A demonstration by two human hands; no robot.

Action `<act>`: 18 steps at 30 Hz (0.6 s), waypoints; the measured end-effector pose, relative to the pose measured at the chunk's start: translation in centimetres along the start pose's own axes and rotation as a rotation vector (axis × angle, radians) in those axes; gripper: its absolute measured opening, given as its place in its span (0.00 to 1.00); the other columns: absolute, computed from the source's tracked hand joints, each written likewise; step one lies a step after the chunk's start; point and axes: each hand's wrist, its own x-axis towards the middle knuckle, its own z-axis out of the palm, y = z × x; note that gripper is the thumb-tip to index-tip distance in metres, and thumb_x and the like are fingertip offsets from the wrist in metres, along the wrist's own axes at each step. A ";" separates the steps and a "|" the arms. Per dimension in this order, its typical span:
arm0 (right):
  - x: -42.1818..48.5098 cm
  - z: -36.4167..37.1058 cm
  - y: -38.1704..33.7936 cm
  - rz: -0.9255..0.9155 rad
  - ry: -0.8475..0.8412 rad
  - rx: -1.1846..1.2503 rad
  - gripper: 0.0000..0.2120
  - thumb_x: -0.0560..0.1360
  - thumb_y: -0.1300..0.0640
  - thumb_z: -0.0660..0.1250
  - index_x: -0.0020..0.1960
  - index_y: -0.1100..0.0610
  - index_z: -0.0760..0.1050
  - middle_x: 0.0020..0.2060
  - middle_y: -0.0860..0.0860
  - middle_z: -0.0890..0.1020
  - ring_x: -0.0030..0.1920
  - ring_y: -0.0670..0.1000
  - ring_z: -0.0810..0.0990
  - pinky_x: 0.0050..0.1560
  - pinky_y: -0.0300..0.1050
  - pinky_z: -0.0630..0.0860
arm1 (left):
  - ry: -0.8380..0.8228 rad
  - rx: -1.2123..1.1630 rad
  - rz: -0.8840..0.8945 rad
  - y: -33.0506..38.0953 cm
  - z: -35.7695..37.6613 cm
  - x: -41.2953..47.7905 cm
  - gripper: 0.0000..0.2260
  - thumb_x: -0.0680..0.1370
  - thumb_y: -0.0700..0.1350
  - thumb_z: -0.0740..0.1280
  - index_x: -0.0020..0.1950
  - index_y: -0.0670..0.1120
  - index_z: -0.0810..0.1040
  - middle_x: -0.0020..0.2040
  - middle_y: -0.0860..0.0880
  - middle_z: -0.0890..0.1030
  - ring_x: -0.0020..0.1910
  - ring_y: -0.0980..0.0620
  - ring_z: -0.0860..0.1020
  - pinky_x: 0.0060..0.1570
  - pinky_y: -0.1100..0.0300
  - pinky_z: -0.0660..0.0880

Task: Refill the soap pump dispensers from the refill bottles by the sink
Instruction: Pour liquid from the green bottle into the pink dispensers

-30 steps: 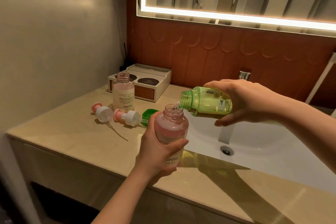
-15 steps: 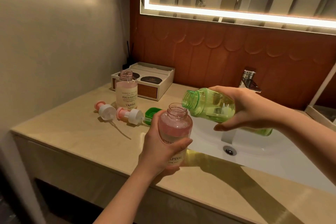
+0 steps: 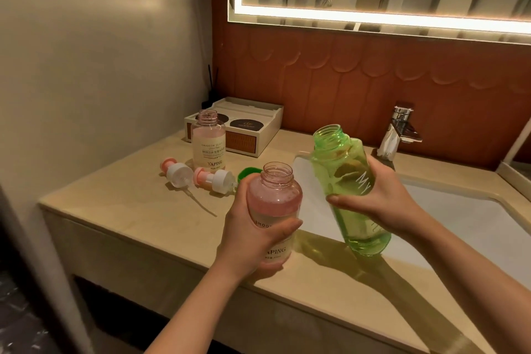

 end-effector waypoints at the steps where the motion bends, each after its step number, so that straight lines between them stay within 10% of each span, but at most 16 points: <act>1: 0.0 0.2 0.1 0.007 0.028 0.028 0.31 0.56 0.48 0.79 0.55 0.43 0.70 0.48 0.41 0.79 0.47 0.36 0.78 0.45 0.27 0.73 | 0.006 0.000 -0.003 0.0 -0.4 -0.2 0.32 0.63 0.41 0.78 0.58 0.60 0.66 0.56 0.59 0.76 0.54 0.65 0.75 0.47 0.73 0.73; 10: 0.1 4.0 -0.5 0.057 0.182 0.245 0.33 0.55 0.44 0.78 0.57 0.46 0.69 0.50 0.46 0.79 0.52 0.47 0.78 0.51 0.45 0.76 | 0.117 0.046 -0.025 0.3 -5.3 -0.5 0.42 0.56 0.52 0.75 0.68 0.54 0.63 0.61 0.56 0.74 0.59 0.61 0.73 0.57 0.63 0.71; 14: 0.3 5.5 -0.7 0.062 0.206 0.311 0.29 0.58 0.45 0.78 0.54 0.43 0.70 0.50 0.46 0.79 0.52 0.48 0.78 0.52 0.48 0.76 | 0.196 0.084 0.004 0.1 -7.2 -0.1 0.32 0.63 0.41 0.75 0.62 0.55 0.65 0.55 0.61 0.74 0.51 0.66 0.75 0.52 0.67 0.72; 18: 0.6 6.7 -1.3 0.062 0.237 0.343 0.26 0.56 0.45 0.73 0.51 0.39 0.67 0.48 0.41 0.77 0.50 0.42 0.76 0.48 0.41 0.74 | 0.242 0.129 0.022 -0.8 -9.5 0.4 0.43 0.58 0.59 0.75 0.68 0.48 0.63 0.61 0.54 0.75 0.58 0.57 0.75 0.55 0.60 0.73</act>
